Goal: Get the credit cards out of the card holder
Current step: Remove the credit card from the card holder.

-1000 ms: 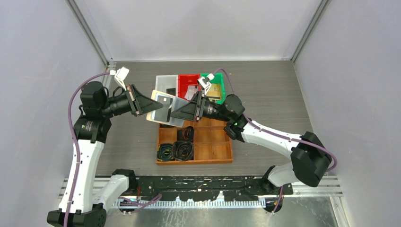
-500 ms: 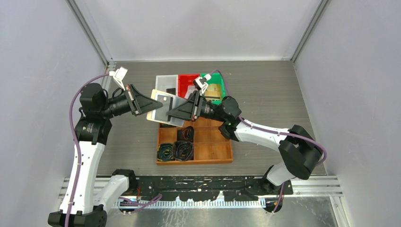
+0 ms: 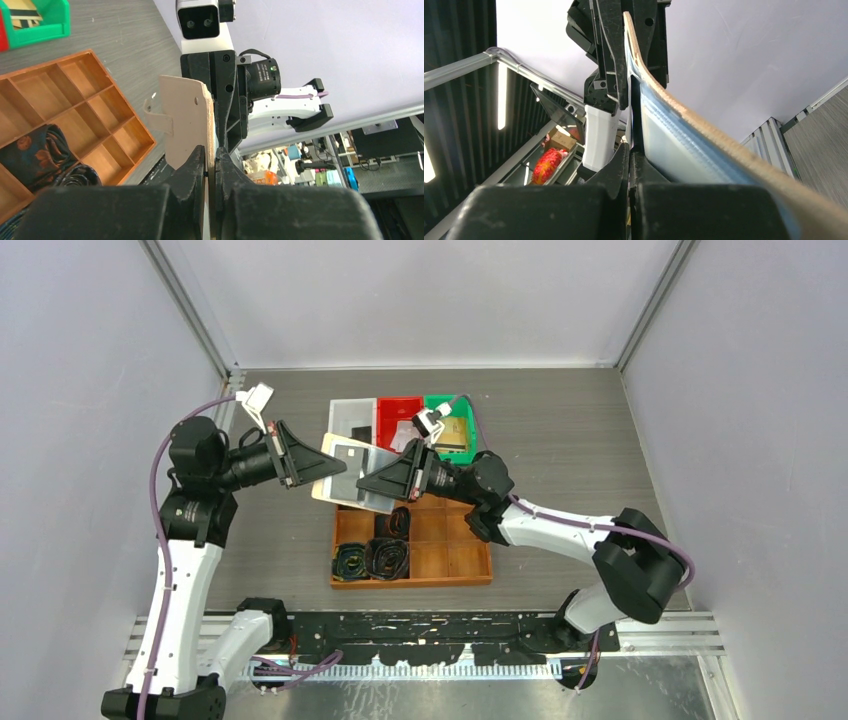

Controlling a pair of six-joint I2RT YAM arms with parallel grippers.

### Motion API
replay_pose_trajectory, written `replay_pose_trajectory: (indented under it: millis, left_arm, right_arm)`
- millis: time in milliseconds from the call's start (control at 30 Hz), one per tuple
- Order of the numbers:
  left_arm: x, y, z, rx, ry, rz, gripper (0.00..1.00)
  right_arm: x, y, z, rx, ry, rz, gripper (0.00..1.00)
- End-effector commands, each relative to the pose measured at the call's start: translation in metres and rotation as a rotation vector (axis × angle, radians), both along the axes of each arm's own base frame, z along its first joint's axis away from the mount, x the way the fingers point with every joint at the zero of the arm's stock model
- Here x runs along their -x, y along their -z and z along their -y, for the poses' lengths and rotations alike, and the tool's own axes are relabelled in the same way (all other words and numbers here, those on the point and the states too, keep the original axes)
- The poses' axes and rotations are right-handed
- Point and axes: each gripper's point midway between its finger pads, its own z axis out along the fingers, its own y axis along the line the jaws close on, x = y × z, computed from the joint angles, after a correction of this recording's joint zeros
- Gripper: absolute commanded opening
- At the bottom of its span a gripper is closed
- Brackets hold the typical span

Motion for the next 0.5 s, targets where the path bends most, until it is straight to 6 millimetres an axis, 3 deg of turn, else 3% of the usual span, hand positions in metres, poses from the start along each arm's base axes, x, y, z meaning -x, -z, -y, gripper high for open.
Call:
replay_pose_trajectory:
  millis: [0,300,433,467]
  left_arm:
    - [0.0058,-0.0243,-0.0007,0.015,0.019,0.099,0.07]
    - [0.0057,-0.0292,-0.0008,0.017,0.021,0.103,0.09]
    - [0.0057,-0.0312,-0.0017,0.015,0.009,0.117,0.01]
    - [0.0053,-0.0309,-0.0019,0.015,0.004,0.118,0.0]
  right_arm:
    - [0.0134,-0.0337,0.0226,-0.097,0.032,0.108,0.01]
    - [0.0164,-0.0285,0.0298,-0.043,0.058,0.129,0.01]
    - [0.0149,-0.0315,0.0272,-0.043,0.055,0.126,0.02]
    - [0.0144,-0.0329,0.0253,-0.045,0.05,0.122,0.06]
